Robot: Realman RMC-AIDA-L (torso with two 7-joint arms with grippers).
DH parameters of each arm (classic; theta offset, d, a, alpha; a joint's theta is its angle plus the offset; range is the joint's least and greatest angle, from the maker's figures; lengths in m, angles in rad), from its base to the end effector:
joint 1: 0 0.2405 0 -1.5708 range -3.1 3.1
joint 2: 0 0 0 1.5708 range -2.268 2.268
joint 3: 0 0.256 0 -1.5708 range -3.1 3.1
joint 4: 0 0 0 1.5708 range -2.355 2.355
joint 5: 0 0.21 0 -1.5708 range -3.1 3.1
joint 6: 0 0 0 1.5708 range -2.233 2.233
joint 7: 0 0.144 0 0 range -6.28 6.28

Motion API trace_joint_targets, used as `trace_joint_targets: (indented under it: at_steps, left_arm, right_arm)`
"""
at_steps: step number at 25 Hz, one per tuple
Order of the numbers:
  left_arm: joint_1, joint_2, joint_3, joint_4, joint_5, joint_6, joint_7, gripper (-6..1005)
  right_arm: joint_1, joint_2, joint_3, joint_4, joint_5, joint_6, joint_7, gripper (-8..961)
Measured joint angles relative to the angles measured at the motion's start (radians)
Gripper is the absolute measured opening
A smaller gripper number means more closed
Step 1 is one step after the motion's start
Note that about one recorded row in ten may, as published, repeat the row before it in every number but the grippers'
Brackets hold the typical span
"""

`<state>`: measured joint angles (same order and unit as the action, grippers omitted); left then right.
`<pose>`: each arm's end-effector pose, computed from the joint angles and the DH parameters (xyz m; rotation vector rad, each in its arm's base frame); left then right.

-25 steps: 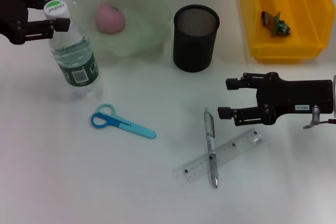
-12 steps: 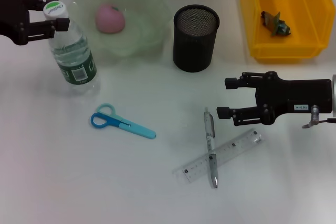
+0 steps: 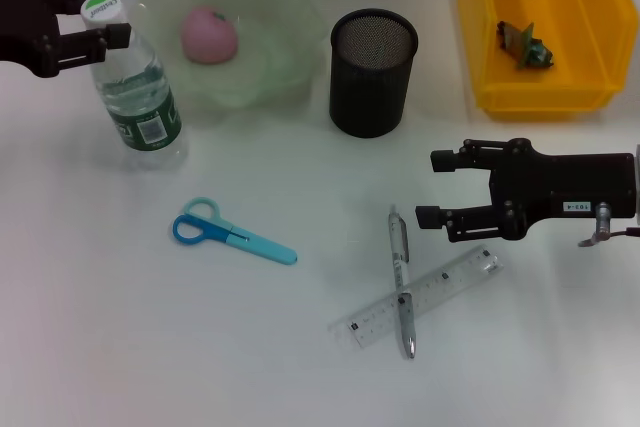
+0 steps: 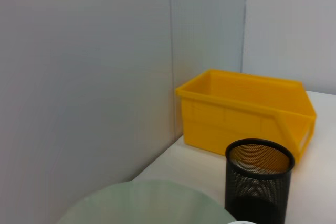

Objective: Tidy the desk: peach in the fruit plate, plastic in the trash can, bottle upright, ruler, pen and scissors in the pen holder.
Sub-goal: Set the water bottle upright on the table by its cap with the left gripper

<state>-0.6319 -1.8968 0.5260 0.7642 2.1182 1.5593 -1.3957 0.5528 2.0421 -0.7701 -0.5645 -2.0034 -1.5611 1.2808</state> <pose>-0.2666 0.3844 0.1102 -2.5769 -0.3918 -0.4464 0.2641 0.3240 -0.0129 -2.8460 0.5152 0.6377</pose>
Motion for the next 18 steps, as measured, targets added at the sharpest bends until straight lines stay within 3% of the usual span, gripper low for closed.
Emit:
trace_joint_targets:
  at_steps: [18]
  left_arm:
    - [0.016, -0.018, 0.002, 0.000, -0.006, -0.051, 0.001, 509]
  right_arm:
    - [-0.001, 0.001, 0.001, -0.003, 0.001, -0.003, -0.011, 833]
